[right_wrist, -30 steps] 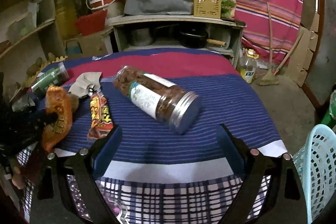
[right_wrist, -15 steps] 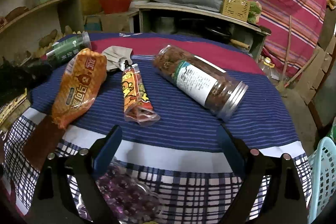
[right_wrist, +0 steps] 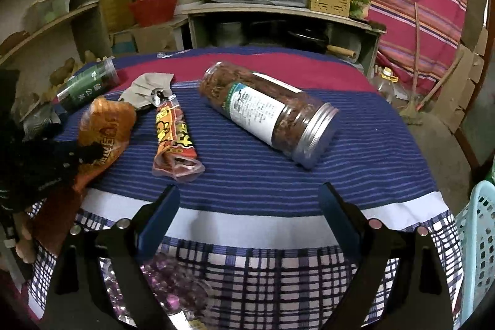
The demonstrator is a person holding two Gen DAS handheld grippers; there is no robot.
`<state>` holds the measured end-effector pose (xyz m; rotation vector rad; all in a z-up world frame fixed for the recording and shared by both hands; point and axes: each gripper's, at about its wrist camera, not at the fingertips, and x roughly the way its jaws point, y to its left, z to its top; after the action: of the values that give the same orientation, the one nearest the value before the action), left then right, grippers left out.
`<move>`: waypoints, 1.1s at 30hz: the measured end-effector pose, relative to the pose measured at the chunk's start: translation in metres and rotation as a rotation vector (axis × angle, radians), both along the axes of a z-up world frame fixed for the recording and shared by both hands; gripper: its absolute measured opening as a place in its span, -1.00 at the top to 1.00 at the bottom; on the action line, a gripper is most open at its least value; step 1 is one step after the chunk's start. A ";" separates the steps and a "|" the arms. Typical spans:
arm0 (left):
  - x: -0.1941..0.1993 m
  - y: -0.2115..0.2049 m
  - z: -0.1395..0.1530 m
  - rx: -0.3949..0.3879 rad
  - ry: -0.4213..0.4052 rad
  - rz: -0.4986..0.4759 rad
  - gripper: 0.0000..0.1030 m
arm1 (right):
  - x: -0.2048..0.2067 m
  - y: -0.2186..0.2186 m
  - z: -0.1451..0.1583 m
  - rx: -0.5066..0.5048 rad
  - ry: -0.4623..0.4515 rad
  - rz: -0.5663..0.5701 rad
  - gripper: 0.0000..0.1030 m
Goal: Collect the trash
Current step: 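Lift the orange snack wrapper off the table with the left tool, then grasp the orange-yellow snack stick wrapper with the right tool while the left tool holds its wrapper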
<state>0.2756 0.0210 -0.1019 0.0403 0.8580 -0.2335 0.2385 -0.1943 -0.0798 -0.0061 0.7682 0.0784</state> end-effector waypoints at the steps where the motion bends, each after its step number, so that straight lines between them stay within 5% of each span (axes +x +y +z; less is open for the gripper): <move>1: -0.002 0.002 0.004 -0.018 -0.010 -0.007 0.87 | 0.000 0.000 0.000 0.000 0.000 0.002 -0.73; 16: -0.032 0.041 0.061 -0.060 -0.149 0.066 0.98 | 0.003 0.019 -0.003 -0.015 0.012 0.039 -0.73; 28: -0.019 0.074 0.051 -0.063 -0.111 0.173 0.98 | 0.031 0.052 -0.006 -0.059 0.045 0.077 -0.71; 29: -0.018 0.075 0.050 -0.065 -0.109 0.176 0.98 | 0.032 0.053 -0.007 -0.061 0.048 0.081 -0.68; 33: -0.015 0.075 0.051 -0.066 -0.117 0.176 0.98 | 0.041 0.055 -0.010 -0.051 0.079 0.114 -0.01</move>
<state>0.2602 0.0956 -0.0508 -0.0823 0.7327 -0.0935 0.2795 -0.1390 -0.0894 -0.0958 0.8483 0.1683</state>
